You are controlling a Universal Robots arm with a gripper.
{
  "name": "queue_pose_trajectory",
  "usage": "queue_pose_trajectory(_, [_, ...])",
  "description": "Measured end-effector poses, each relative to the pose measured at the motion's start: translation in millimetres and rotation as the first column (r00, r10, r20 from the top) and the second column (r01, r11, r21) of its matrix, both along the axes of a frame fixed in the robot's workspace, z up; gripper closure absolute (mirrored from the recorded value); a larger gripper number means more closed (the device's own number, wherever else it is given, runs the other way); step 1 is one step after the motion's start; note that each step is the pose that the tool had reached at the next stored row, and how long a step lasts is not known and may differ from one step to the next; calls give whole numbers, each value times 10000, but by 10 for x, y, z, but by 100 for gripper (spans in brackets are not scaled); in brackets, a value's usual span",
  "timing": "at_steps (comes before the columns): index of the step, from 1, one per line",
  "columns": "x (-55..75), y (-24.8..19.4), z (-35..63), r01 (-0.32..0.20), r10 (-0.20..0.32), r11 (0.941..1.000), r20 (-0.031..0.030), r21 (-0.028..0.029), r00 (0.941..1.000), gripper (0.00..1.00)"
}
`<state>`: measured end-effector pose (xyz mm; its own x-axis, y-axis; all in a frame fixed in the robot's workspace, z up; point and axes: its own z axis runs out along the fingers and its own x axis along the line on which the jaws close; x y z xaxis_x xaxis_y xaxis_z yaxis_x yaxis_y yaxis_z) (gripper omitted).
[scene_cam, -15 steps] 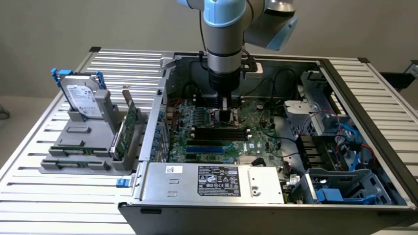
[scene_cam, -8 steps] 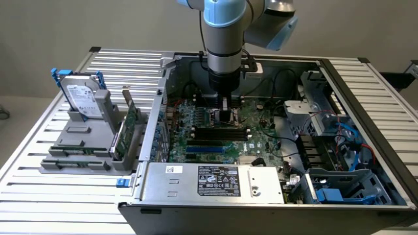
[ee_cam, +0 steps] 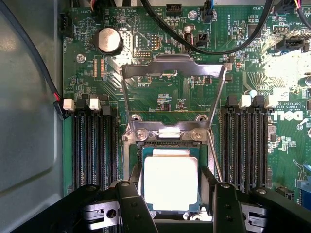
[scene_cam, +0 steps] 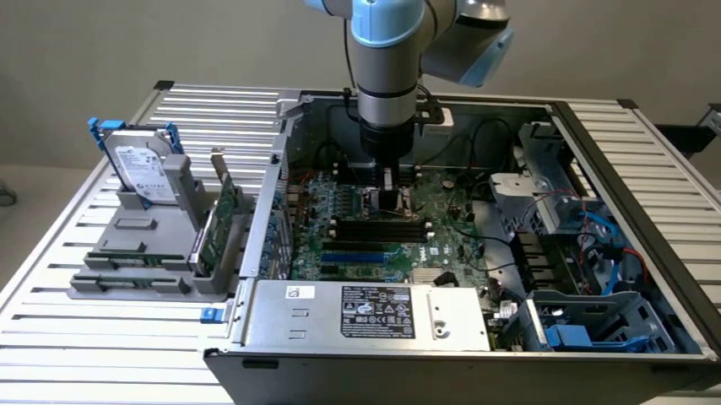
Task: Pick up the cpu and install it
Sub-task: 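Install the second cpu locking lever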
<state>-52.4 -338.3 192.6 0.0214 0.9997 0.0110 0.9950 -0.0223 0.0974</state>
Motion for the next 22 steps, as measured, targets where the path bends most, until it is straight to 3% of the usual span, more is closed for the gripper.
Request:
queue_pose_trajectory(3, [1,2,-3,0,0,10000,5,10,10000,44])
queue_pose_trajectory(4, [1,2,-3,0,0,10000,5,7,10000,37])
queue_pose_trajectory(22, [0,22,0,1,-1,10000,-7,-2,10000,37])
